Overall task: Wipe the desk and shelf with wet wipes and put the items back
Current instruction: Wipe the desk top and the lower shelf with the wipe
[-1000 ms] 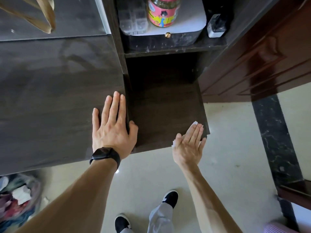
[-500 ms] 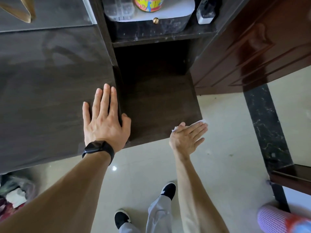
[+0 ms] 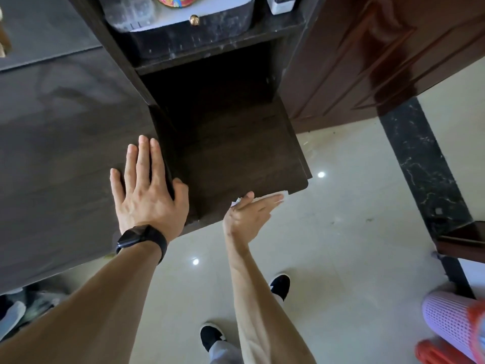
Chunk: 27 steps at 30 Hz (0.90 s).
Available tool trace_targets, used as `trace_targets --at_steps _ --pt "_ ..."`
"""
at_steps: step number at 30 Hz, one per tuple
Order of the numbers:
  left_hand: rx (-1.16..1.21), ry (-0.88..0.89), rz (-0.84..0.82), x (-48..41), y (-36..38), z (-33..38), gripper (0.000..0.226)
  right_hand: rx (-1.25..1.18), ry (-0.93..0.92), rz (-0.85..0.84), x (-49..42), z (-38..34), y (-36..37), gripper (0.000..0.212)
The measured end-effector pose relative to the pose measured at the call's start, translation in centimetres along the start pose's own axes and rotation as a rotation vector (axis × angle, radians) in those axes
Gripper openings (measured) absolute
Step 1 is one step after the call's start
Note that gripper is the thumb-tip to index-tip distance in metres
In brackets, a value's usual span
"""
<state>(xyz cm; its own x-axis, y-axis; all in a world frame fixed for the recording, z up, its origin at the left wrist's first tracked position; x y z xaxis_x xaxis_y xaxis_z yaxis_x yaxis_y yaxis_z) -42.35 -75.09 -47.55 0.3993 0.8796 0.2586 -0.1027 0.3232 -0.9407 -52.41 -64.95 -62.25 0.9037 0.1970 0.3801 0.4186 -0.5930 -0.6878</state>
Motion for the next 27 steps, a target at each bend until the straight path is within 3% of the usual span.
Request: trace_targets --at_steps 6,12,19,27 --pt "-0.021 -0.001 -0.019 -0.1 -0.1 0.0 0.073 0.137 -0.047 0.209 -8.3 0.3 -4.2 0.070" --pt "-0.034 -0.019 -0.041 -0.2 -0.4 0.2 0.073 0.661 -0.496 -0.098 -12.5 -2.0 -6.2 0.063" --pt "-0.040 -0.050 -0.039 -0.4 -0.5 0.4 0.073 0.819 -0.585 -0.335 -19.6 -9.6 -5.0 0.065" --pt "-0.009 -0.059 -0.040 -0.3 -0.9 0.5 0.072 0.909 -0.684 -0.328 -12.7 1.8 -11.5 0.067"
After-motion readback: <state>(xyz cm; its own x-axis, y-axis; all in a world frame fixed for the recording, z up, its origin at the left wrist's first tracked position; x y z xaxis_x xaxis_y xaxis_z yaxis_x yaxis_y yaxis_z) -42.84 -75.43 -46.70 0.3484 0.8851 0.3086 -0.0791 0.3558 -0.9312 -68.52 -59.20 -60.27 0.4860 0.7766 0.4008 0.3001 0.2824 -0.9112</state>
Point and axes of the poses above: each hand's wrist, its own x-axis away from the middle knuckle, its own y-axis out of the palm, z = x × y, the point moved 1 cm from there along -x, towards the middle knuckle, and after that the axes turned 8 degrees about -z, right-handed, at the moved point
